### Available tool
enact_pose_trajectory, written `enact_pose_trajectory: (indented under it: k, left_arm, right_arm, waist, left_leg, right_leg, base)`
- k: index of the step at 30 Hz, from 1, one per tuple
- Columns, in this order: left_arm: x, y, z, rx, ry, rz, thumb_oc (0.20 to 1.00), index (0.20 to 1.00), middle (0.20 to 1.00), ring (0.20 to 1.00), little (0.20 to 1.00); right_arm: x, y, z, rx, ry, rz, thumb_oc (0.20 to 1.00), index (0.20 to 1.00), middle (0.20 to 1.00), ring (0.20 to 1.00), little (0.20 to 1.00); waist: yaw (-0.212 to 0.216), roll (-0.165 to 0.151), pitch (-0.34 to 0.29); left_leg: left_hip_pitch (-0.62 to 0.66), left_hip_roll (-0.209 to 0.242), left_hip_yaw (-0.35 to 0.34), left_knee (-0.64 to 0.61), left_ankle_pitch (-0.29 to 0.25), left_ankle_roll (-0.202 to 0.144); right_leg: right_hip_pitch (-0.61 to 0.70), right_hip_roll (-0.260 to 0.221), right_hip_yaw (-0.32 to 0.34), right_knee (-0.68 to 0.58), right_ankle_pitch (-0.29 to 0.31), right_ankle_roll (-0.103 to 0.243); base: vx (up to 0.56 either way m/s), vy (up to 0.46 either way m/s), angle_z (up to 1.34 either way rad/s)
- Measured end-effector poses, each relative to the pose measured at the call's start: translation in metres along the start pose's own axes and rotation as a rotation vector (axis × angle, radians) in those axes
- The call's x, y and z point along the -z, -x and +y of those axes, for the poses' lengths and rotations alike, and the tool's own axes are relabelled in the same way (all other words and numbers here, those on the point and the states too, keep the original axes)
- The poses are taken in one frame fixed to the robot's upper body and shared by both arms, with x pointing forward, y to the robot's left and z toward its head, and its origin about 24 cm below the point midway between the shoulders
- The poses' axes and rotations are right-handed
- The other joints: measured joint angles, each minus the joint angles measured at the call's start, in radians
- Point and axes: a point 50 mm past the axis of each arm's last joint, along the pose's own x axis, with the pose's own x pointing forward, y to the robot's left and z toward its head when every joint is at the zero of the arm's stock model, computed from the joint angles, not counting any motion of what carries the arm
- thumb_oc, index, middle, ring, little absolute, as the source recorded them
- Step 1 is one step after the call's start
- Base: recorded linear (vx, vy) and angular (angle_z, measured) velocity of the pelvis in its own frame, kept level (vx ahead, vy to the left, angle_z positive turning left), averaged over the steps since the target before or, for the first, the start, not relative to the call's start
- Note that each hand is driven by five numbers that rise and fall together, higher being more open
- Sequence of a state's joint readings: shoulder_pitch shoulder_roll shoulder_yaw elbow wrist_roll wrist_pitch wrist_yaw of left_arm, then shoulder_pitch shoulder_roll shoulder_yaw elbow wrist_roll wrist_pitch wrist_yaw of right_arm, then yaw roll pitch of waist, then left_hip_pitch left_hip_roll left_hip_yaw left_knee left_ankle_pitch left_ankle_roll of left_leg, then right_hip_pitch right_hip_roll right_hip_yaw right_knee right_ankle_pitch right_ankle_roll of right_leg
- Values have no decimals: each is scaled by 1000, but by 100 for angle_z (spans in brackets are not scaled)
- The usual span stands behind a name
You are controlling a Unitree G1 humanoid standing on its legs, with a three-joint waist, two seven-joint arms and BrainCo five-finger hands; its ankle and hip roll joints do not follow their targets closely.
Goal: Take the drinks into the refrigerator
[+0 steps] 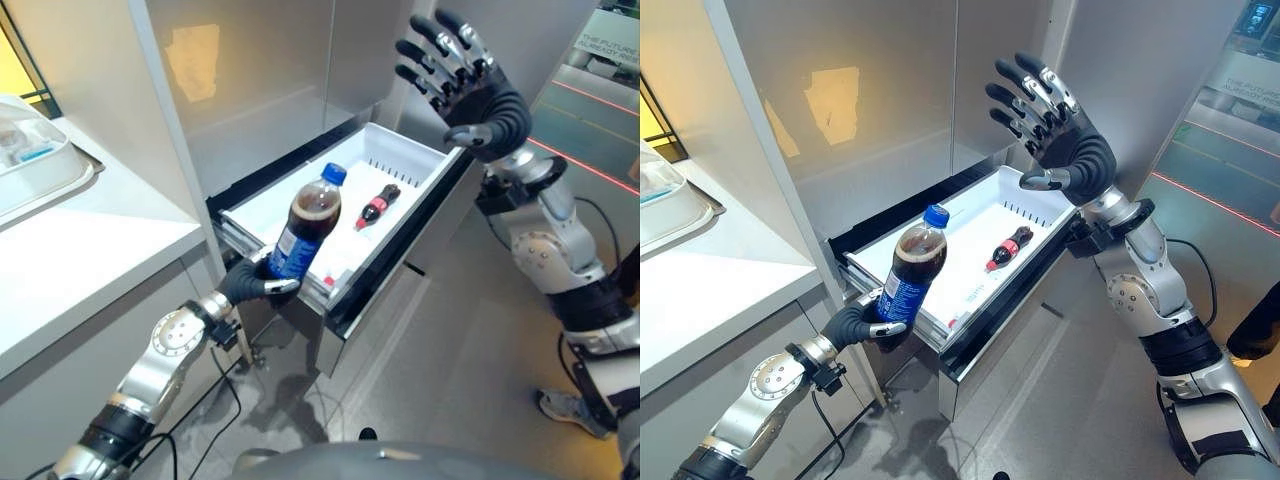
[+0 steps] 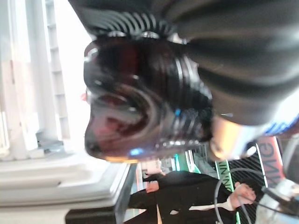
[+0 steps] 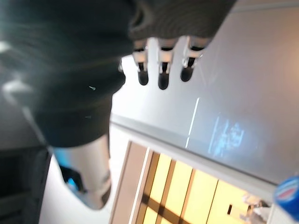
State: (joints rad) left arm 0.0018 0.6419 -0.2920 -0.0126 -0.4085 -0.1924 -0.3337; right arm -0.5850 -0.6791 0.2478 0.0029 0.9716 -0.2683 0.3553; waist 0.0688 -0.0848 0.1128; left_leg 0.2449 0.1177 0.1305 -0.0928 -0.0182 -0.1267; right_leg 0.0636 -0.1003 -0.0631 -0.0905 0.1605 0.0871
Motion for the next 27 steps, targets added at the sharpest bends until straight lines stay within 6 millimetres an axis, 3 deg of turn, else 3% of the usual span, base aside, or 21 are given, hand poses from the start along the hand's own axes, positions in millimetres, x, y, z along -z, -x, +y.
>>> enact_pose_trajectory:
  k: [6,12,17,27]
  left_arm:
    - [0,0,0,1,-3,1,200,200,200,200,200]
    - [-1,0,0,17,-10,-2,200,200,200,200,200]
    - [-5,0,0,32,-18,-19,200,200,200,200,200]
    - [-6,0,-1,38,-21,-26,200,200,200,200,200]
  right_arm:
    - [44,18,21,-76,-110,202,1000,1000,1000,1000,1000]
    - [74,36,26,-104,-132,370,1000,1000,1000,1000,1000]
    - [85,41,32,-135,-155,431,1000,1000,1000,1000,1000]
    - [87,39,52,-267,-229,452,1000,1000,1000,1000,1000]
  waist:
    - [2,-1,0]
    - [3,-2,1]
    - [2,-3,2]
    - [3,-5,7]
  left_leg:
    - [-1,0,-2,1,0,0]
    - [-1,0,-5,-1,0,0]
    - [-4,0,-8,-1,0,0]
    - [-11,0,-20,-1,1,1]
  right_leg:
    - [1,0,-1,0,0,0]
    - [2,-1,-4,0,0,0]
    - [1,-1,-6,0,0,0]
    - [1,-2,-16,0,-1,0]
  base:
    - [-18,-5,0]
    - [0,0,0]
    - [-6,-1,0]
    - [-11,1,3]
